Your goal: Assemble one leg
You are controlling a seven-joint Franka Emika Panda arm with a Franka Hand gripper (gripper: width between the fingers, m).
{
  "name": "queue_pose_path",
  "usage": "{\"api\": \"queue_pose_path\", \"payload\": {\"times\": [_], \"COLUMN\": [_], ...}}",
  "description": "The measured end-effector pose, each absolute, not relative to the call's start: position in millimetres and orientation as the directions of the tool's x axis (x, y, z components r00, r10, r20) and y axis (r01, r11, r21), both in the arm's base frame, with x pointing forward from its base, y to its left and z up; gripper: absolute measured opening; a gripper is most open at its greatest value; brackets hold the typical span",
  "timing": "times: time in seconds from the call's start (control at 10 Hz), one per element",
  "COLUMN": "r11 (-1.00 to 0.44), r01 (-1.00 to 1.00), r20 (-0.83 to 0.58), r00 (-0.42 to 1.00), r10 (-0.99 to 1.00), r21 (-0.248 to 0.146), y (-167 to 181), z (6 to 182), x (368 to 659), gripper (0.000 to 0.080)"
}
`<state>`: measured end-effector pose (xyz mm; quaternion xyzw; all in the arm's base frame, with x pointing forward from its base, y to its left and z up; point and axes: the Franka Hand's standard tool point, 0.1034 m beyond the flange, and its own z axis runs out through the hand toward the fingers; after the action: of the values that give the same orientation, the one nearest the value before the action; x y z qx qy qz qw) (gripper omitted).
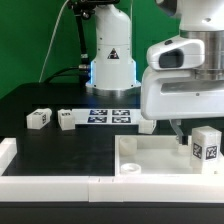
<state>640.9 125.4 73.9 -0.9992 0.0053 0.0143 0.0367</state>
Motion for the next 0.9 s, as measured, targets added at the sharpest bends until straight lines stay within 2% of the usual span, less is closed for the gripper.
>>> {"api": "queue_pose_path", "payload": {"times": [0.3,0.4,0.5,0.6,0.7,0.9], "r11": [-0.975,-0.956,-0.959,-0.959,-0.961,-0.967], "r01": [0.211,0.284,0.274,0.274,0.266,0.243], "r20": [-0.018,-0.013,-0.013,-0.013,-0.014,-0.015], "r00": [0.977,0.958,0.961,0.961,0.963,0.969], "r10": [0.213,0.286,0.276,0.276,0.268,0.245], "r21": [-0.075,-0.074,-0.075,-0.075,-0.075,-0.075], "y": [116.0,115.5,115.5,115.5,115.6,115.5], "z": [69.3,69.2,69.1,69.2,69.1,69.2], "x": [640.6,640.6,640.6,640.7,640.6,640.7], "gripper": [0.0649,0.0517,0.0517,0.0379,0.0289,0.029]}}
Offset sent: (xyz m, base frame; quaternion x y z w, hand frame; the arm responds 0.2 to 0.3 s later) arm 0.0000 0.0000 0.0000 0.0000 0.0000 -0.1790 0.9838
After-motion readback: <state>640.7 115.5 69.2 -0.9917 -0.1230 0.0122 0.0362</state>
